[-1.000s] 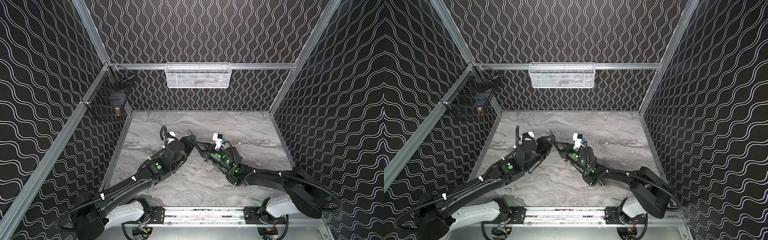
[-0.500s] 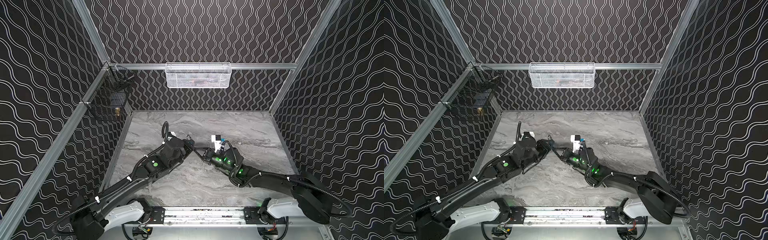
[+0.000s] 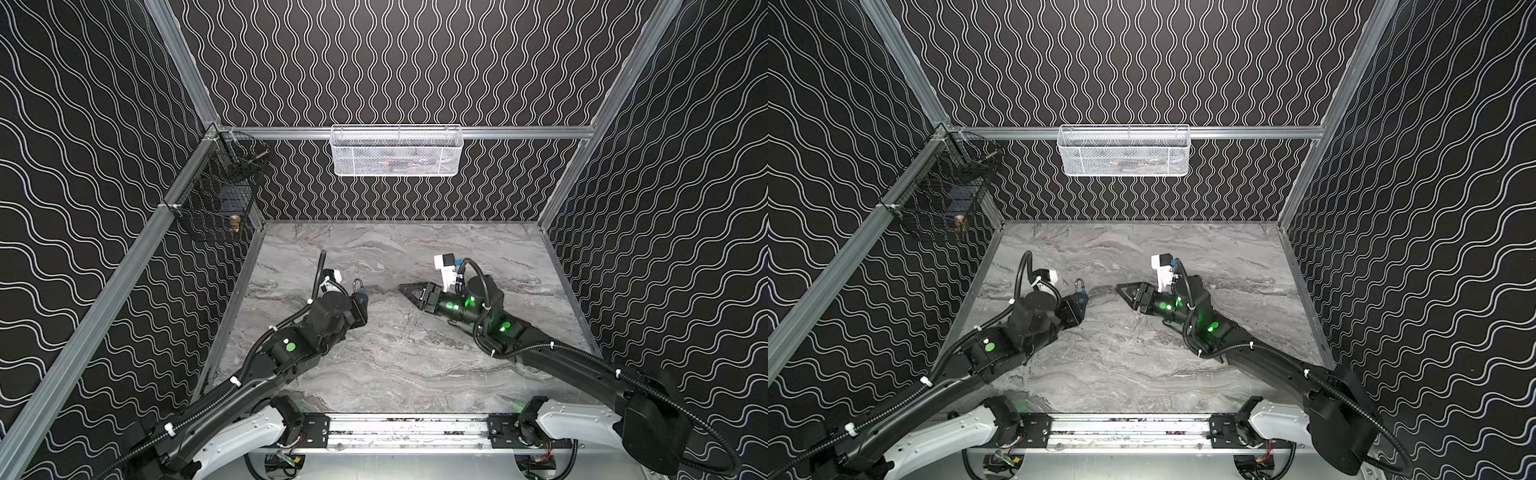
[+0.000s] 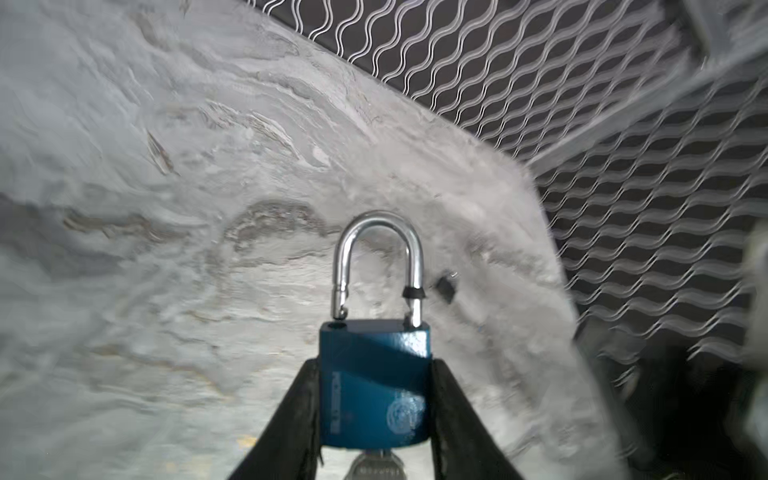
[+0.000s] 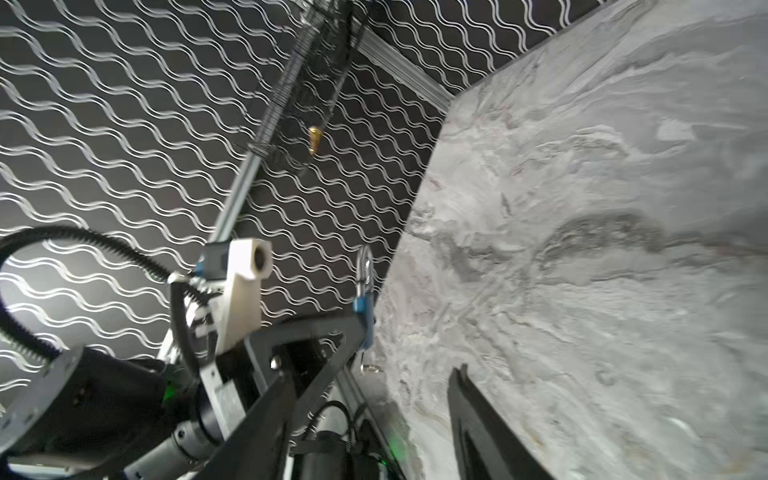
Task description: Unlock with the key
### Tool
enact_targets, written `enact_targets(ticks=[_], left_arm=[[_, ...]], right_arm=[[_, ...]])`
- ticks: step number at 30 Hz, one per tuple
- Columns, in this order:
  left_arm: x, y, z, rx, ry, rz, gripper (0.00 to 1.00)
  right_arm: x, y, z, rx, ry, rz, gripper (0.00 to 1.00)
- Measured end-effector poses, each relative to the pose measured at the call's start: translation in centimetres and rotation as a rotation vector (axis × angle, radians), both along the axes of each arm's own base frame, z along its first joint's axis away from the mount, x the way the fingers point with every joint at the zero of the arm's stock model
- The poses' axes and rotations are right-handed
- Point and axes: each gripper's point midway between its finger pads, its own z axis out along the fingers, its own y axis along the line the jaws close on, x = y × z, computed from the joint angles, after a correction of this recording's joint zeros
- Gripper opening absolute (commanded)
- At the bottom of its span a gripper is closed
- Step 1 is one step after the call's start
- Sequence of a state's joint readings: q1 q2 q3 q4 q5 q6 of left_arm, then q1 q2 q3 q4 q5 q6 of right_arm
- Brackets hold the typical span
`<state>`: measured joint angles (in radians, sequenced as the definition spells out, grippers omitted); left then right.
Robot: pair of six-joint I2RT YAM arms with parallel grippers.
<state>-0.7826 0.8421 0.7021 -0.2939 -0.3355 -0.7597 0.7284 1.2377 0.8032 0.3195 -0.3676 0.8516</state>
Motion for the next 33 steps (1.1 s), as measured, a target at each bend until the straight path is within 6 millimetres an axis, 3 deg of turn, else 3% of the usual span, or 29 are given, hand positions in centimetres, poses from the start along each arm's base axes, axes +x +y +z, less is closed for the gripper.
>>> enact_targets(ticks=[3, 7, 10, 19, 33], left_arm=[[-0.7, 0.3, -1.9, 0.117, -0.073, -0.093, 0.00], [-0.9, 0.1, -3.3, 0.216, -0.184, -0.179, 0.00], [-0.8, -0.2, -4.0, 0.277, -0.243, -0.232, 0.00], [-0.4, -1.1, -3.5, 0.333, -0.367, -0.284, 0.00], [-0.6, -0.8, -3.3, 0.352, -0.398, -0.291, 0.00]], right_arm=[[0.9, 0.5, -0.7, -0.101, 0.015, 0.068, 0.69], [1.7, 1.8, -1.1, -0.214, 0.026, 0.148, 0.72], [1.9, 3.0, -2.5, -0.281, 0.057, 0.200, 0.74], [2.1, 7.2, -4.5, -0.451, 0.077, 0.294, 0.78], [4.9, 7.6, -8.1, -0.656, 0.106, 0.234, 0.79]])
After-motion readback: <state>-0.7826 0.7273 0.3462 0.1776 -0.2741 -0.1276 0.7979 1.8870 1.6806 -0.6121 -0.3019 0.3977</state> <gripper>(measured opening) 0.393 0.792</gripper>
